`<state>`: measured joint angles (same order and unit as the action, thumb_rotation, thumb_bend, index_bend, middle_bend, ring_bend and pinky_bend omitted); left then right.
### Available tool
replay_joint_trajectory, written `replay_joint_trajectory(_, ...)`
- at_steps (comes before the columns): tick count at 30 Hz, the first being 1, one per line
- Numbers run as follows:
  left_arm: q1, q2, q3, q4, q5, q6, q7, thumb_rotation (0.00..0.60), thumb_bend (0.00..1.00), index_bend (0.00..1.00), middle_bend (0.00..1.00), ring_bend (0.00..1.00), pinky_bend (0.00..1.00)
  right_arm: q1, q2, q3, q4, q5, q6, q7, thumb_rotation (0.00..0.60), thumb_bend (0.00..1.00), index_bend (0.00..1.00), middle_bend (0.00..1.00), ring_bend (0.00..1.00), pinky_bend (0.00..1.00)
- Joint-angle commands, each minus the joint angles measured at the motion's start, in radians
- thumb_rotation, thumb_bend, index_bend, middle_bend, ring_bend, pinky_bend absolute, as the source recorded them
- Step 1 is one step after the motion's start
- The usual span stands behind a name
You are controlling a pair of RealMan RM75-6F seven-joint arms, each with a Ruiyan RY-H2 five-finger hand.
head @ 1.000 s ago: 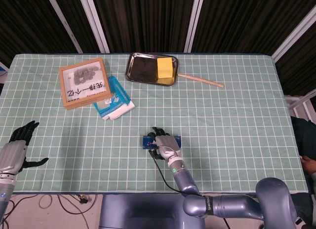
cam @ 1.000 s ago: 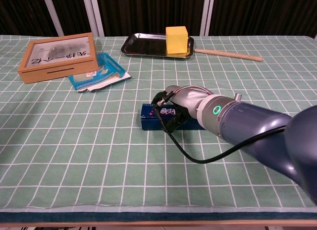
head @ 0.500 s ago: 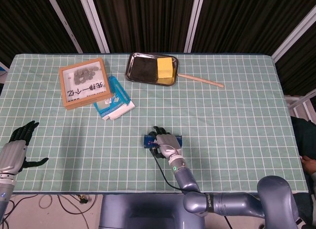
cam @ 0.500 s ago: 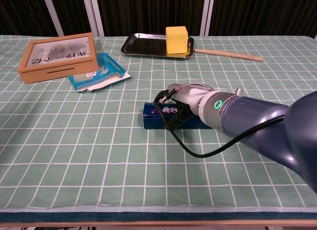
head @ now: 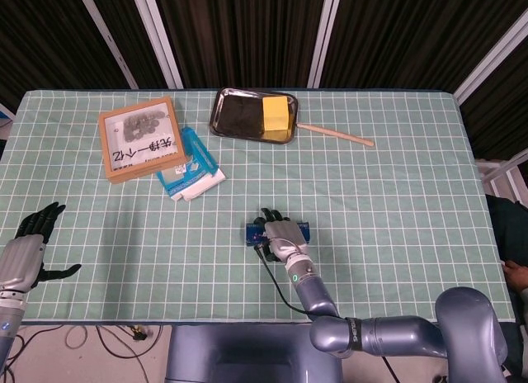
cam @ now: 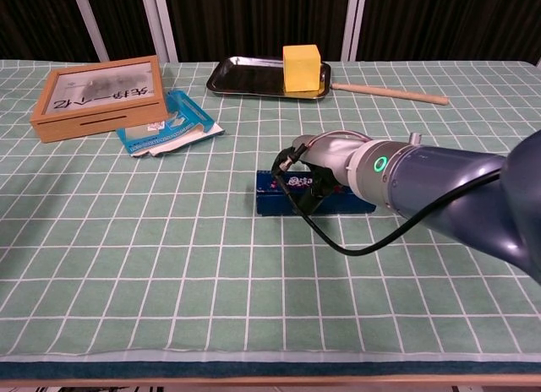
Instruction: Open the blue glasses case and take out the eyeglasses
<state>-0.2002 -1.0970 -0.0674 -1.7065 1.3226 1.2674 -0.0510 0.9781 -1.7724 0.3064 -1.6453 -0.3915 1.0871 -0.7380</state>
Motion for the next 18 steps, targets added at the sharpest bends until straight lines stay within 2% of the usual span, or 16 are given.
replay_joint_trajectory(1,0.000,0.000,0.000,0.000,0.000,0.000,0.000,0.600,0.00,0.00,0.00,0.00,0.00,0.001,0.001,-0.003,-0.001,0.004,0.002,0.001,0.600,1.00,0.21,0.00,0.00,0.20)
replay_joint_trajectory(18,0.000,0.001,0.000,-0.002,0.001,0.000,-0.003,0.600,0.00,0.00,0.00,0.00,0.00,0.022,0.024,-0.011,0.002,0.042,0.012,-0.016,0.600,1.00,0.21,0.00,0.00,0.20)
